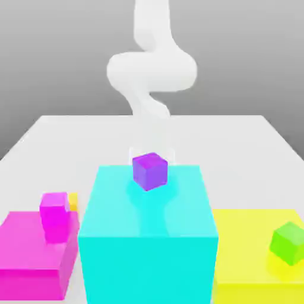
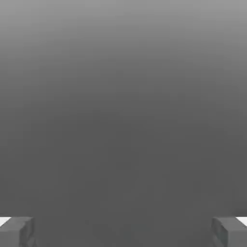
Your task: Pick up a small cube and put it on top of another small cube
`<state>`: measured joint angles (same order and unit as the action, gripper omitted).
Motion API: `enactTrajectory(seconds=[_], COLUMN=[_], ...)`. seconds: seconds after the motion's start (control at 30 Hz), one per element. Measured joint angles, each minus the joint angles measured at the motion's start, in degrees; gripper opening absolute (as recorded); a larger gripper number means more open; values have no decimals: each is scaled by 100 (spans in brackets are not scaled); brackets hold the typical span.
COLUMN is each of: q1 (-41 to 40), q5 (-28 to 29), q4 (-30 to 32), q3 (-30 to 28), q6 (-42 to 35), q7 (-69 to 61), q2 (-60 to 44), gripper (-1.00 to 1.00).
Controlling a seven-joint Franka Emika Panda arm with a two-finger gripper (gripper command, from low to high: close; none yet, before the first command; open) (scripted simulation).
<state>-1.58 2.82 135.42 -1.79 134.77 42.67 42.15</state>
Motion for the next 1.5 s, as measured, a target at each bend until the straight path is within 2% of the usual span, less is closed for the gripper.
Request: enactTrajectory(seconds=[0.27,0.53,0.7,0.77,0.8,0.83,0.93,1.0,1.03,1.2,1.23,1.3,1.37,1.43,1.5], q1=[-608,-1180,-1402,-1312,-1239,-1446,-2470,-3292,-3612,-3614,-3787,-3559,-3231,-3266,-3390], q5=[840,1324,1233,834,432,-67,-1490,-1923,-1991,-1984,-2008,-1891,-1338,-615,-173], q4=[1253,2459,3231,3400,3410,3398,3288,3208,3177,3177,3161,3197,3275,3355,3428], q3=[-914,-2097,-2914,-3131,-3115,-2738,-1347,-438,-111,-110,62,-188,-659,-843,-873], q6=[1040,2056,2740,3064,3242,3417,3912,4251,4409,4392,4473,4320,4036,3714,3375], q7=[-1219,-2658,-3856,-4393,-4707,-5069,-6083,-6417,-6482,-6475,-6501,-6398,-5983,-5469,-5167], q2=[-1288,-2504,-3302,-3688,-3911,-4140,-4796,-5205,-5387,-5386,-5476,-5291,-4931,-4521,-4104], gripper=[0,0,0,0,0,0,0,0,-100,-100,-100,-100,-100,-100,-100])
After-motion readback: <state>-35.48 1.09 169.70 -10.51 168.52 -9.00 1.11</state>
